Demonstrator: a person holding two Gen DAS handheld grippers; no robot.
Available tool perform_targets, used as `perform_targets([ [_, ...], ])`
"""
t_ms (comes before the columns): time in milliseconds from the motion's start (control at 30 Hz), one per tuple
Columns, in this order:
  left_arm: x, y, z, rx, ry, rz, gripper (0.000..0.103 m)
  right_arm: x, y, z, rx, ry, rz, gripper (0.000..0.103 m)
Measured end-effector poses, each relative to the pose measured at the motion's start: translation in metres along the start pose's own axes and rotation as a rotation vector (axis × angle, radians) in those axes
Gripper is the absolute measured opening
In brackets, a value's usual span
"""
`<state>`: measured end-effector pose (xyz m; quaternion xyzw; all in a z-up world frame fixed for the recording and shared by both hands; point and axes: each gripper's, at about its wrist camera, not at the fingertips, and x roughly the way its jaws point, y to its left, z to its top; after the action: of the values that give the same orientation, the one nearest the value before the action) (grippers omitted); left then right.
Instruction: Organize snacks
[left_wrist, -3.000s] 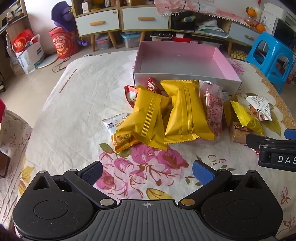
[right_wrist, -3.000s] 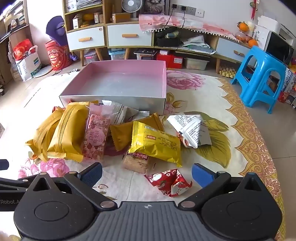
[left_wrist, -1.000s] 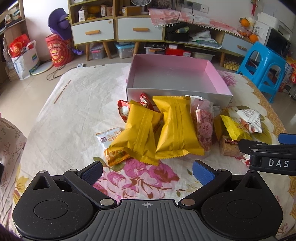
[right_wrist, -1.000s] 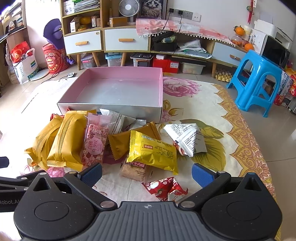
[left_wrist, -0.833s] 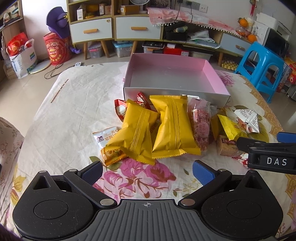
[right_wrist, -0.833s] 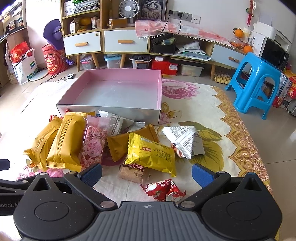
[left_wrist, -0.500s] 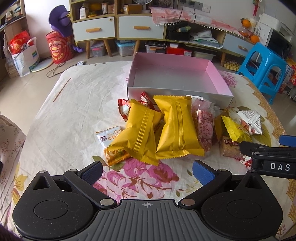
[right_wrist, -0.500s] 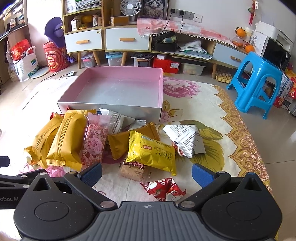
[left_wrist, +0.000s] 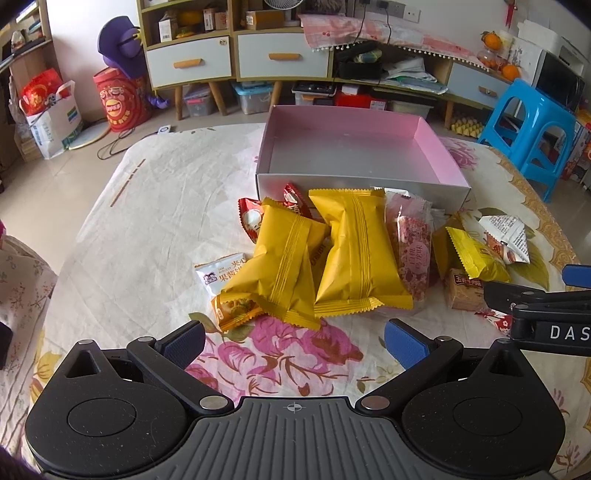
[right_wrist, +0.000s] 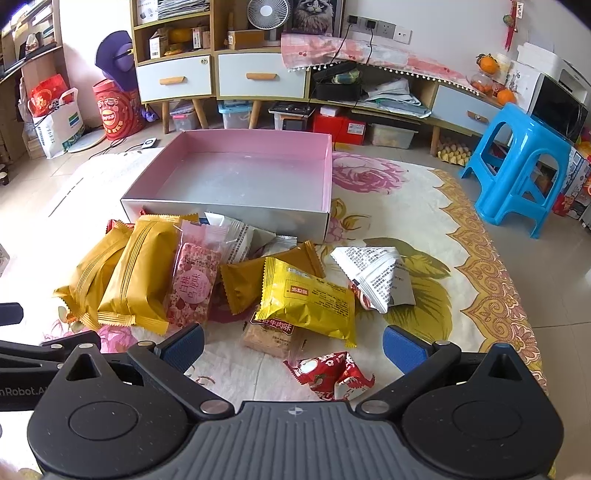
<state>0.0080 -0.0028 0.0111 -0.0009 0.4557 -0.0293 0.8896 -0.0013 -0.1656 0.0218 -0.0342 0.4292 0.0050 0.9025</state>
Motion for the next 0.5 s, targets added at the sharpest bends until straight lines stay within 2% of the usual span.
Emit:
perform_targets([
  [333,0.0016,-0.003,-0.0002,0.026,0.013,-0.01,0.103,0.0024,-0.0013,-0.0026,0.002,0.012,0.023,0.095],
  [500,0.0017,-0.0056,-0.0012,0.064,0.01,0.008,0.103,0.0031,-0.0008,-0.0029,-0.005,0.009,0.026,0.095],
])
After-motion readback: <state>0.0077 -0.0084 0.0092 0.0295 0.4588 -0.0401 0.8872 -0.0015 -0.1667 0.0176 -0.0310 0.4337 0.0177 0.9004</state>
